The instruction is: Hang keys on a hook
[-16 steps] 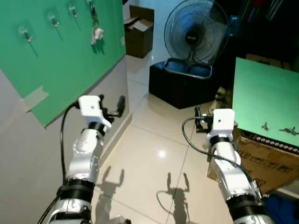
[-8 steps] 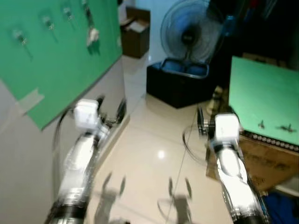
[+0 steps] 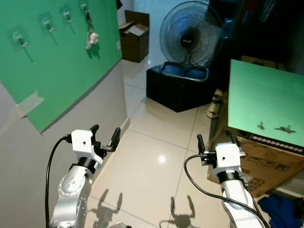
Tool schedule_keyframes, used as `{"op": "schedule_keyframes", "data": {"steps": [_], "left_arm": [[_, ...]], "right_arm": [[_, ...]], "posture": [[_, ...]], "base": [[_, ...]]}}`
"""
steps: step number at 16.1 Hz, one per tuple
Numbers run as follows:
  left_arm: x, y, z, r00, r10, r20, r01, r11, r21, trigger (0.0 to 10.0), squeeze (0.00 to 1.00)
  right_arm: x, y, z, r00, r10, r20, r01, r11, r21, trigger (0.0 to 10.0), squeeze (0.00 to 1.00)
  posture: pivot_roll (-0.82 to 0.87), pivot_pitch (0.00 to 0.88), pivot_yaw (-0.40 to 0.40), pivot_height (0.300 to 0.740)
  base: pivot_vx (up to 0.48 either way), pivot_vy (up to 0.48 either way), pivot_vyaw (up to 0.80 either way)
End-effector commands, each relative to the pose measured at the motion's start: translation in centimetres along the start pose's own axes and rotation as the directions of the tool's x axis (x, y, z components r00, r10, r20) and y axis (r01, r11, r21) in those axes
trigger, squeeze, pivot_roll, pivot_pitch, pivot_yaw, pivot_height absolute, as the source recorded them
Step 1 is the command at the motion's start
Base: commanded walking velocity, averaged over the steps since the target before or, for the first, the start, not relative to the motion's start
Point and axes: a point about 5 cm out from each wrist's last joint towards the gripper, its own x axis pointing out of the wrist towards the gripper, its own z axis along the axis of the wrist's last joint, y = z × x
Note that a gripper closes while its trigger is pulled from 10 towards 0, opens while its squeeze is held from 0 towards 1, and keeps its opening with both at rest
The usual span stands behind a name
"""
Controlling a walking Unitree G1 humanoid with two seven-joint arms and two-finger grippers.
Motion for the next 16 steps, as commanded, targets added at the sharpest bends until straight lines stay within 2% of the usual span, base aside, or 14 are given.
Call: {"op": "schedule_keyframes", "data": {"steps": [1,2,5,9,16], "left_arm": [[0.7,-0.2,0.1,1.0,-0.012,-0.008,0.012,1.0,-0.003,10.0,0.0],[0.9,-0.4,0.1,1.0,-0.021,-0.015,0.021,1.0,-0.002,10.0,0.0],[2.1,-1.1,0.5,0.997,-0.058,-0.041,0.061,0.995,0.082,10.0,0.0],[2.7,-1.6,0.4,0.991,-0.111,-0.078,0.121,0.981,0.149,10.0,0.0],[3.6,-1.5,0.8,0.984,-0.148,-0.097,0.164,0.968,0.191,10.0,0.0]], "right_arm": [[0.6,0.2,0.6,1.0,0.007,0.018,-0.006,1.0,-0.003,10.0,0.0],[0.8,0.1,0.7,1.0,-0.002,0.014,0.002,1.0,0.01,10.0,0.0],[1.4,0.1,0.6,1.0,0.007,-0.006,-0.006,1.0,0.02,10.0,0.0],[1.9,0.4,0.2,0.999,0.014,-0.035,-0.012,0.999,0.037,10.0,0.0],[2.2,1.1,-0.1,0.999,0.01,-0.051,-0.007,0.998,0.056,10.0,0.0]], "posture": [[-0.09,0.0,0.018,0.727],[-0.1,0.0,0.021,0.727],[-0.09,0.0,0.033,0.727],[-0.1,0.0,0.052,0.727],[-0.1,0.0,0.078,0.727]], "base": [[0.0,0.0,0.0],[0.0,0.0,0.0],[0.0,0.0,0.0],[0.0,-0.48,0.0],[0.0,-0.48,0.0]]}}
